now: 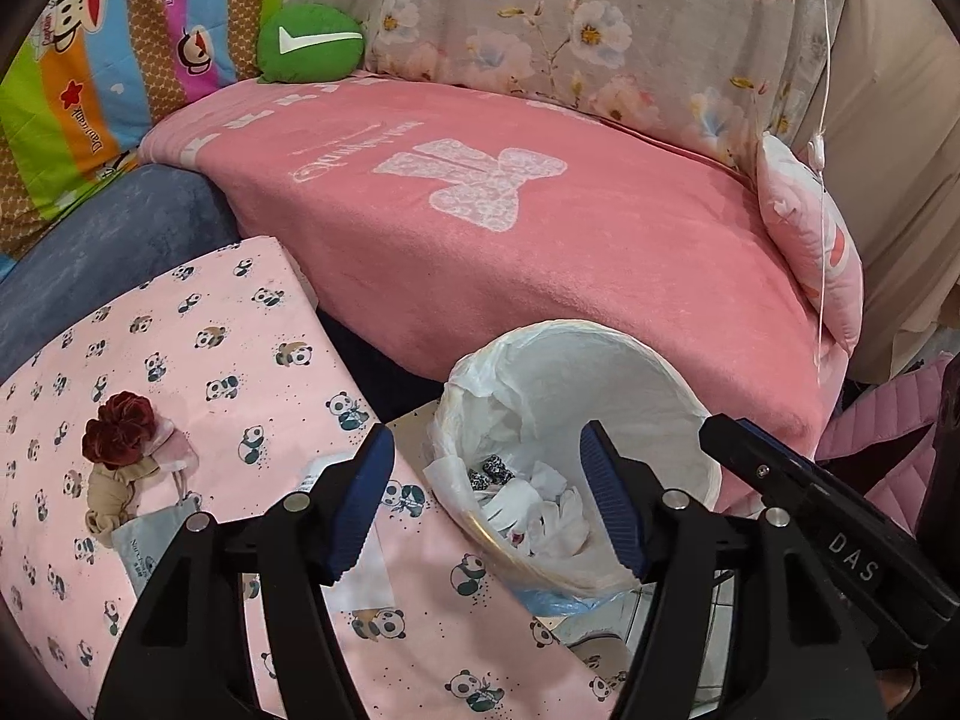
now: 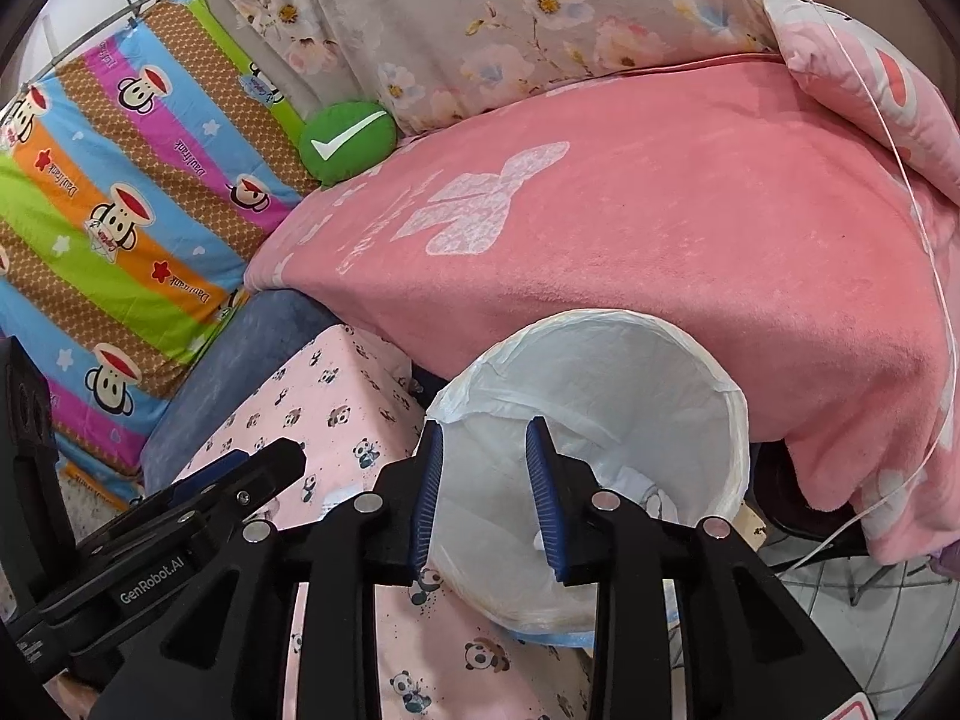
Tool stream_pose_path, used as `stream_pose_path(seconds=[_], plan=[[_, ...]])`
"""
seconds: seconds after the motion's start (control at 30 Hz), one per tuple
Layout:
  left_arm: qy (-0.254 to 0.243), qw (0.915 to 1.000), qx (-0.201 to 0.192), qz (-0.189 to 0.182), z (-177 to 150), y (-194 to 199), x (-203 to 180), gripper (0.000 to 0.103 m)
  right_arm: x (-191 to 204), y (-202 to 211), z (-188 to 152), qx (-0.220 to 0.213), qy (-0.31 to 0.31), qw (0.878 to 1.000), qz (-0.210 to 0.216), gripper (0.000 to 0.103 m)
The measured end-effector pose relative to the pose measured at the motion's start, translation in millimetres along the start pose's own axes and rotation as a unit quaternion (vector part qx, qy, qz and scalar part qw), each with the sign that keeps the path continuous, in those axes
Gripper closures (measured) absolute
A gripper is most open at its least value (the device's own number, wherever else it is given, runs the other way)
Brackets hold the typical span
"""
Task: Collect trash
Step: 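Move both grippers back over the remaining items on the cushion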
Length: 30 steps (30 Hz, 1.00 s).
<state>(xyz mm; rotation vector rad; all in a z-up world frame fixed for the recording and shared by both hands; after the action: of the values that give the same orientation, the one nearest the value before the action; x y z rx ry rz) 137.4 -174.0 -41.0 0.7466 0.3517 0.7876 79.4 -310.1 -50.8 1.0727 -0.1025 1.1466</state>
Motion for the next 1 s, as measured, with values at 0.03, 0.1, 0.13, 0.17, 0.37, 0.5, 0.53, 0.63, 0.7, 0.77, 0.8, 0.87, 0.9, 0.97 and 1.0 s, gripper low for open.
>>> stream_pose_path(seconds=[0.03, 0.1, 0.13, 0.17, 0.37, 0.5, 0.53, 0.63, 0.7, 0.77, 0.8, 0.87, 0.9, 0.97, 1.0], plan=[[0.002, 1.0, 0.0, 0.002, -1.6, 0.9, 2.2, 0.042, 0.9, -0.1, -1.2, 0.001, 0.001, 1.0, 0.001, 0.071], [0.006, 1.0, 0.001, 0.005, -6.1, 3.5, 7.0, 0.042, 5.1, 0.7, -6.7, 0.003, 0.006, 1.0, 0.002, 0.068], [0.009, 0.9999, 0.001, 0.006, -8.8, 4.9, 9.4, 0.042, 6.9, 0.6, -9.1, 0.004, 0.007, 1.0, 0.003, 0.067], [0.012, 0.9999, 0.002, 0.006, -10.9, 5.9, 11.7, 0.042, 9.4, 0.1, -12.3, 0.008, 0.009, 1.0, 0.004, 0.066], [0.033, 0.9994, 0.009, 0.012, -27.9, 12.7, 28.3, 0.04, 26.8, -0.6, -31.7, 0.02, 0.022, 0.999, 0.012, 0.061], [0.045, 0.9988, 0.008, 0.018, -37.6, 20.1, 40.5, 0.036, 39.2, -2.9, -45.5, 0.031, 0.032, 0.999, 0.018, 0.06], [0.047, 0.9986, 0.008, 0.02, -40.1, 21.9, 43.4, 0.036, 43.2, -3.7, -49.8, 0.034, 0.035, 0.999, 0.019, 0.06], [0.057, 0.998, 0.008, 0.026, -48.1, 26.7, 53.9, 0.035, 51.8, -5.4, -59.2, 0.041, 0.041, 0.998, 0.023, 0.06], [0.065, 0.9974, 0.009, 0.03, -54.3, 30.2, 61.9, 0.035, 56.7, -5.6, -65.7, 0.045, 0.045, 0.998, 0.024, 0.06], [0.073, 0.9967, 0.01, 0.036, -61.6, 33.9, 71.0, 0.034, 62.2, -6.0, -72.0, 0.049, 0.051, 0.997, 0.025, 0.06], [0.077, 0.9962, 0.011, 0.039, -64.9, 34.9, 74.8, 0.033, 65.0, -6.7, -75.6, 0.05, 0.054, 0.997, 0.025, 0.06], [0.086, 0.9951, 0.013, 0.046, -73.2, 37.1, 85.4, 0.03, 69.2, -9.6, -83.2, 0.056, 0.059, 0.996, 0.024, 0.06], [0.089, 0.9947, 0.015, 0.05, -76.6, 37.9, 89.2, 0.03, 70.3, -11.0, -84.5, 0.058, 0.06, 0.996, 0.024, 0.06], [0.094, 0.9935, 0.02, 0.06, -84.9, 38.6, 100.3, 0.03, 72.3, -15.1, -90.1, 0.064, 0.06, 0.996, 0.021, 0.059], [0.097, 0.9929, 0.023, 0.065, -89.8, 38.6, 106.1, 0.03, 73.2, -18.0, -94.2, 0.069, 0.061, 0.996, 0.02, 0.059]])
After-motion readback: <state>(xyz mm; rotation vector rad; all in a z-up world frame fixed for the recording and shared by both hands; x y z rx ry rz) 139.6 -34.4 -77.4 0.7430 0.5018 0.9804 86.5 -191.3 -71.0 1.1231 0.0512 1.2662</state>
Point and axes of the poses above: each gripper's, at about its wrist camera, not at the fingertips, and y roughly against the way its jaws point, x to its left, z to its top, the point moved 8 cm from there along -y, roughly the way its jaws point, and after that the axes turned 13 degrees about -y, right-handed, at the moved point
